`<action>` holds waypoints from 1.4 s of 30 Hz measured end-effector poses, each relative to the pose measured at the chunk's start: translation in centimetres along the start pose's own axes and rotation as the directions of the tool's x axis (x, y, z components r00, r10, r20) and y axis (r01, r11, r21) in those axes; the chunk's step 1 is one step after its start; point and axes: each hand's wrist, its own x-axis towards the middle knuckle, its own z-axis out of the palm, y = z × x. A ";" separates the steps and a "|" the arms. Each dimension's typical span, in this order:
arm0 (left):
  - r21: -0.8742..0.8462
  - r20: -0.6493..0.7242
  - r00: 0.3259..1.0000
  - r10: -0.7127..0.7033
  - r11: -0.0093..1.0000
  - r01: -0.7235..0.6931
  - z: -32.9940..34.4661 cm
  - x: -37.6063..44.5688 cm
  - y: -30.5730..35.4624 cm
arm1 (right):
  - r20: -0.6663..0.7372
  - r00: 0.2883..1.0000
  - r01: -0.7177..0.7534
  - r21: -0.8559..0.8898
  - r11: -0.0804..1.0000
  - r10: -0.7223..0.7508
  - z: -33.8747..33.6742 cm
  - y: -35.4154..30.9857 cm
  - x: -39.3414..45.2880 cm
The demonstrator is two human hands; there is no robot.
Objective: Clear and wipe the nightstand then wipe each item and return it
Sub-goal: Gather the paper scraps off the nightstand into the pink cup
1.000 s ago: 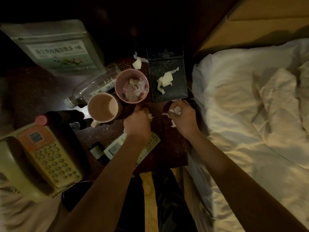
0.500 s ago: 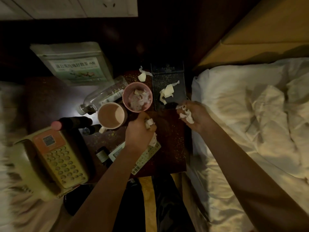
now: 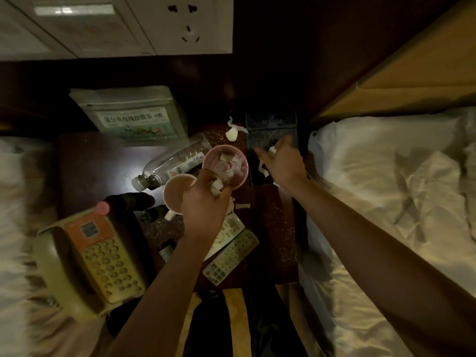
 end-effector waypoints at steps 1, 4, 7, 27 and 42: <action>0.008 -0.015 1.000 -0.003 1.000 0.003 -0.1 0.1 -0.1 | 0.030 0.999 -0.019 -0.065 0.998 0.021 0.5 0.2 0.0; 0.011 -0.068 0.998 -0.012 1.000 0.012 -0.5 0.1 0.2 | 0.030 0.999 -0.010 -0.242 0.970 0.018 1.6 1.2 -0.1; -0.031 -0.121 0.993 0.005 0.999 -0.009 -0.9 0.0 0.5 | 0.105 0.994 0.053 -0.246 0.968 -0.028 1.4 1.8 -0.1; -0.215 -0.045 0.978 -0.204 0.958 0.190 -0.5 -6.7 -4.1 | 0.338 0.878 0.433 -0.257 0.864 -0.339 3.1 2.8 -6.5; -0.274 -0.086 0.890 -0.449 0.869 0.412 -2.0 -9.4 -9.4 | 0.289 0.938 0.251 -0.191 0.949 -0.190 5.0 -0.1 -7.8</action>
